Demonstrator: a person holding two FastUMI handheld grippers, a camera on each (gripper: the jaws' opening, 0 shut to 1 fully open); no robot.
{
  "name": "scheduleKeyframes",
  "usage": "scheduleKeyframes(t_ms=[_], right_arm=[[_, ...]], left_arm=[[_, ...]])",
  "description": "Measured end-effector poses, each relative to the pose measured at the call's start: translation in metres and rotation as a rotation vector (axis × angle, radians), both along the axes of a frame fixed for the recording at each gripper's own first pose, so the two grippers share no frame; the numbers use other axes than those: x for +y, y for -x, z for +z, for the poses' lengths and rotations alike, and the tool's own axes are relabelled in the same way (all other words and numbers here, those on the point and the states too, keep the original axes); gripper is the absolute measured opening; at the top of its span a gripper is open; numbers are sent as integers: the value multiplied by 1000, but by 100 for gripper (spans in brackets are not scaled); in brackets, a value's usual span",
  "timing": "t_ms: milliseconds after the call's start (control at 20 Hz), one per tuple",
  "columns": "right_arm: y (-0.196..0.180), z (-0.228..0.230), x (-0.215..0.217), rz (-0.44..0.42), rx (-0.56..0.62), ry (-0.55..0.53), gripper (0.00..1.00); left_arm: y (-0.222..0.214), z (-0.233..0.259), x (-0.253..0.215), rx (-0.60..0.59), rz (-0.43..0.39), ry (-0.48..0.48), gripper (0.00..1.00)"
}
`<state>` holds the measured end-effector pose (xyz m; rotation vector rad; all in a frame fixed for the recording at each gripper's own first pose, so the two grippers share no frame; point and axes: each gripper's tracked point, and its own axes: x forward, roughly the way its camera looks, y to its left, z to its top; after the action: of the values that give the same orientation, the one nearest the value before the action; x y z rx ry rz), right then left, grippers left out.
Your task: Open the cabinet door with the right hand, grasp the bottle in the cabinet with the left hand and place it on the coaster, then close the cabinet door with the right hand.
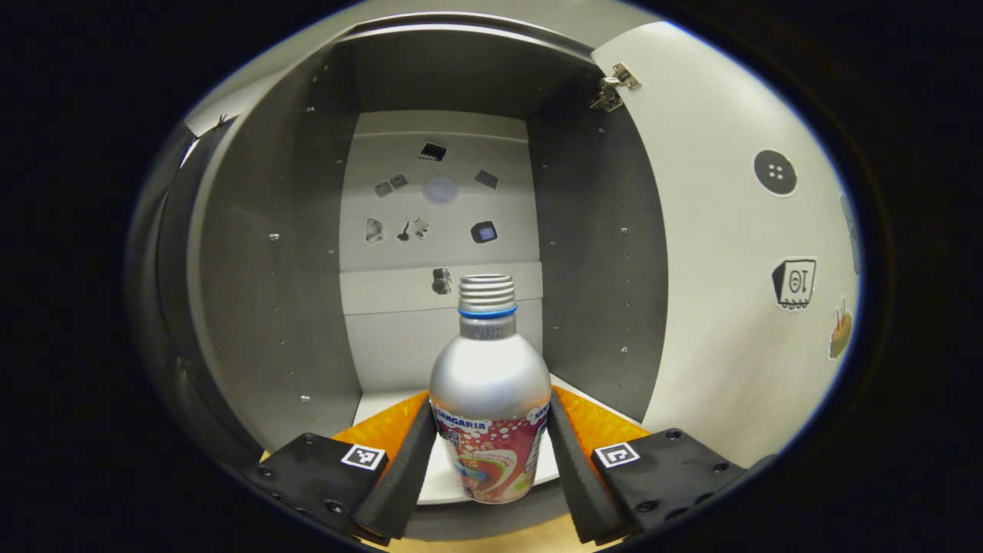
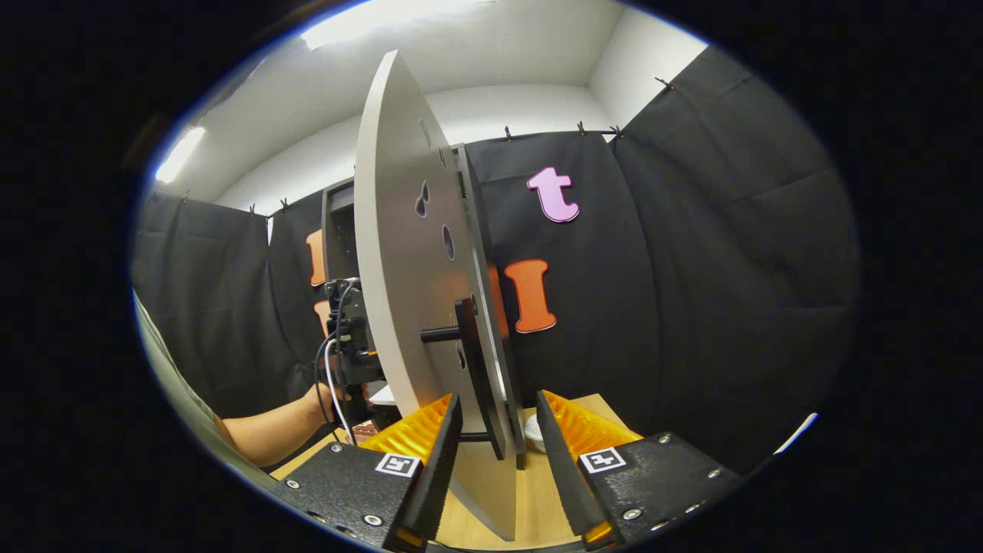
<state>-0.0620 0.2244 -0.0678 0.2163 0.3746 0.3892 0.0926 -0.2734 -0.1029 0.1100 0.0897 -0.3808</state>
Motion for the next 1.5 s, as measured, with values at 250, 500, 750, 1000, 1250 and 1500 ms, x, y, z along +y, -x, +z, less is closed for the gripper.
scheduleKeyframes(t_ms=[250,500,750,1000,1250,1500], right_arm=[[4,12,-2,38,-36,22,64],[0,30,-4,69,-103,59,66],[-8,34,-8,78,-125,70,66],[-23,37,-10,96,-147,43,65],[-28,38,-9,136,-152,33,72],[-22,31,-11,147,-124,31,73]], left_arm=[[41,-17,35,2,28,-47,84],[75,-34,69,-7,75,-58,84],[100,-54,104,27,132,12,84],[124,-84,145,87,221,46,84],[151,-116,191,122,336,30,84],[178,-150,235,171,461,71,84]])
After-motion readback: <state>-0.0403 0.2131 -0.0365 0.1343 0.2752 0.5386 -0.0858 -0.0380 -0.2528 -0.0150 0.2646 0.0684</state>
